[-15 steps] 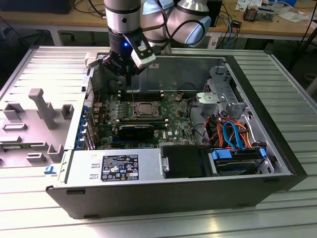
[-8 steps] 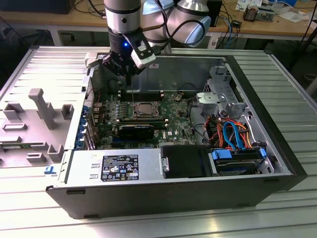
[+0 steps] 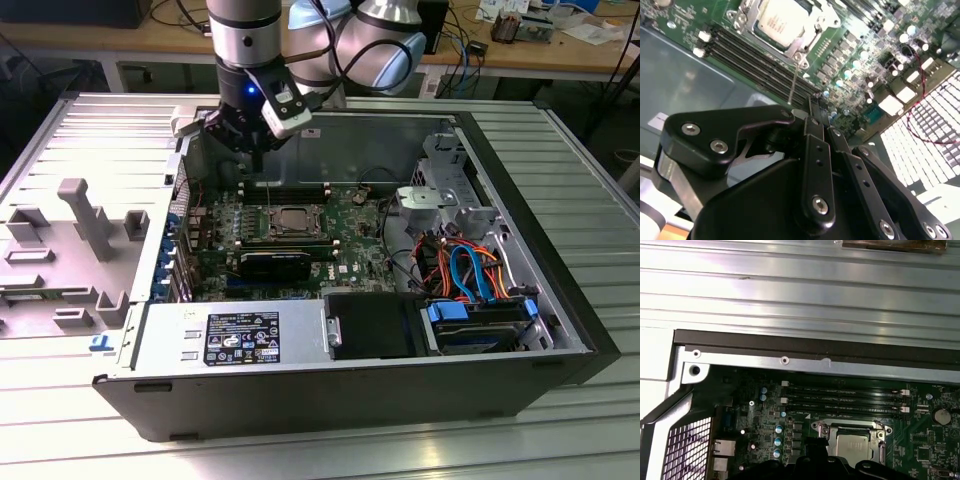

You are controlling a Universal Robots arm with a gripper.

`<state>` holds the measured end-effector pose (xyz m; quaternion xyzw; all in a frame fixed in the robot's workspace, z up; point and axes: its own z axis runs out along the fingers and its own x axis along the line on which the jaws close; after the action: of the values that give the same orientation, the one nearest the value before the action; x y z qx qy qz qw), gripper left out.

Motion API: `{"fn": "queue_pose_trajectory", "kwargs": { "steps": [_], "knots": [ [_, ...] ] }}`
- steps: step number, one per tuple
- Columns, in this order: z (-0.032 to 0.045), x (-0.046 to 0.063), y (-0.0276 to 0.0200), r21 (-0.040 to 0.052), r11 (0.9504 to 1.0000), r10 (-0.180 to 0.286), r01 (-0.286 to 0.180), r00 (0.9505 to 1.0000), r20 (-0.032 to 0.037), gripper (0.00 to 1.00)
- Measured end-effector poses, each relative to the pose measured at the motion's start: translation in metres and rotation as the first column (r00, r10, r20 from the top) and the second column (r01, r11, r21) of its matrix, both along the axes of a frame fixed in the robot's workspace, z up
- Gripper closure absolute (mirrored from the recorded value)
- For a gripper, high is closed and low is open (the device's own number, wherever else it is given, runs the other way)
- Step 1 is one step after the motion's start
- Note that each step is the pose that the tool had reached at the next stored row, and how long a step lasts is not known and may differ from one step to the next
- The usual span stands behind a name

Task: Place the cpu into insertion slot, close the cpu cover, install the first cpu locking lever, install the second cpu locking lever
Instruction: 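Install the first cpu locking lever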

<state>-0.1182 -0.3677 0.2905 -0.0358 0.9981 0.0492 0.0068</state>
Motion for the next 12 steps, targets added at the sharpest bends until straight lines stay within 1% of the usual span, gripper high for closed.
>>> {"fn": "queue_pose_trajectory", "kwargs": {
  "steps": [5, 7, 8, 9, 10, 12],
  "knots": [
    [-0.0023, -0.002, 0.0013, 0.0, 1.0, 0.0, 0.0, 1.0, 0.0, 0.89],
    [-0.0052, -0.002, 0.0021, 0.0, 1.0, 0.0, 0.0, 1.0, 0.0, 0.89],
    [-0.0084, -0.002, 0.003, 0.0, 1.0, 0.0, 0.0, 1.0, 0.0001, 0.89],
    [-0.012, -0.002, 0.0049, -0.0016, 1.0, 0.0, 0.0, 1.0, -0.0002, 0.89],
    [-0.014, -0.002, 0.006, -0.006, 1.0, 0.0, 0.0, 1.0, -0.0001, 0.89],
    [-0.0164, -0.002, 0.008, -0.018, 0.9998, -0.003, 0.003, 1.0, 0.0001, 0.89]
  ]
}}
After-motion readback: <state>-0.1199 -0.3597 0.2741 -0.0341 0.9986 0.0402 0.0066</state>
